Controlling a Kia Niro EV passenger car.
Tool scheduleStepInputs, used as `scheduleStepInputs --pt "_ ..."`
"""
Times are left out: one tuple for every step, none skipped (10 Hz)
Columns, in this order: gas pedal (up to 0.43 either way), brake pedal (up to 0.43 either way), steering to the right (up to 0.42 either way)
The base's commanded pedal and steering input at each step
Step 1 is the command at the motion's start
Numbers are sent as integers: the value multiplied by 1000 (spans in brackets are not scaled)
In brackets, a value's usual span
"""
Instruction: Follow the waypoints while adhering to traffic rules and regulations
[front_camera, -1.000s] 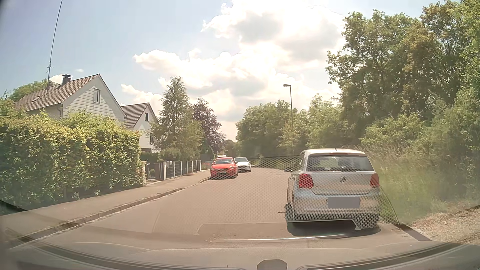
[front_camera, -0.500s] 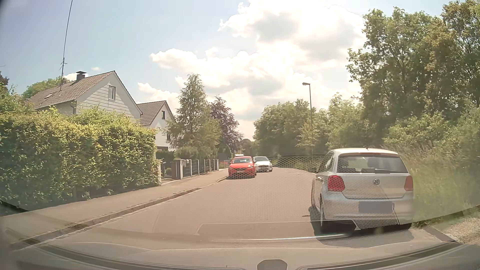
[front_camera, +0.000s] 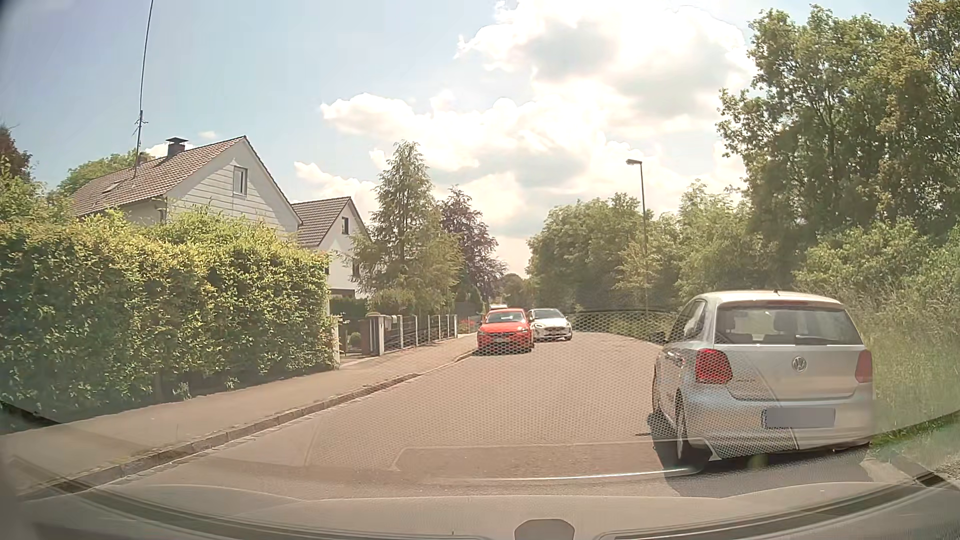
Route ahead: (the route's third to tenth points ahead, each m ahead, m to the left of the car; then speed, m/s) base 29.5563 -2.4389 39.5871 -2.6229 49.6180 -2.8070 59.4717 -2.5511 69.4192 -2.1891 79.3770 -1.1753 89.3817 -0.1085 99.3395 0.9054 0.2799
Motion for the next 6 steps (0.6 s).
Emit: scheduleStepInputs --pt "0 293 -321" --pt "0 293 -294" --pt "0 280 -256" --pt "0 274 -200" --pt "0 274 -126" --pt "0 274 -54"
